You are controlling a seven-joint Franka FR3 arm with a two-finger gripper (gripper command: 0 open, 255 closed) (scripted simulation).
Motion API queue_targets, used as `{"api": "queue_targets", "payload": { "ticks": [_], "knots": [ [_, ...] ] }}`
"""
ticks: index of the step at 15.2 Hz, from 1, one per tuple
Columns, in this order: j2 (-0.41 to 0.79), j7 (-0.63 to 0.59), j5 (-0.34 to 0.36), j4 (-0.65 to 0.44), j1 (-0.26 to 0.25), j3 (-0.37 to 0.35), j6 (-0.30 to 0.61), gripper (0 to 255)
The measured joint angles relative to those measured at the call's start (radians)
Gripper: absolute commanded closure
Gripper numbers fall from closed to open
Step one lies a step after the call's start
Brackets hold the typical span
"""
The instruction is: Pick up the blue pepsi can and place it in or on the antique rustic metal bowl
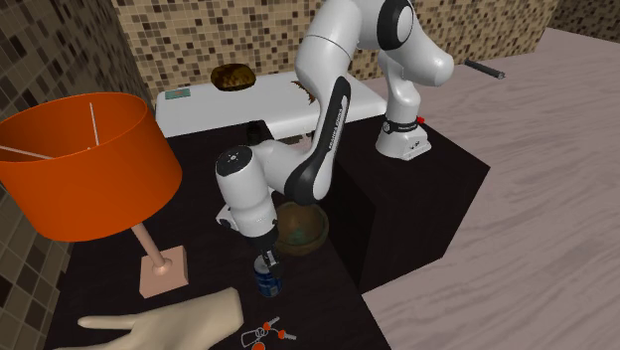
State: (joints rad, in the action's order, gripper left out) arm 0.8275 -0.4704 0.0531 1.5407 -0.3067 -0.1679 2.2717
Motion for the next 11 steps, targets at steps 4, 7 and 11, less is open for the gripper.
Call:
{"api": "queue_targets", "payload": {
  "ticks": [4, 7, 11],
  "knots": [
    [-0.021, 0.000, -0.002, 0.010, 0.002, -0.002, -0.013, 255],
    [-0.047, -0.001, -0.005, 0.015, 0.004, -0.005, -0.034, 255],
    [-0.083, -0.002, -0.009, 0.015, 0.007, -0.009, -0.070, 255]
  ]
}}
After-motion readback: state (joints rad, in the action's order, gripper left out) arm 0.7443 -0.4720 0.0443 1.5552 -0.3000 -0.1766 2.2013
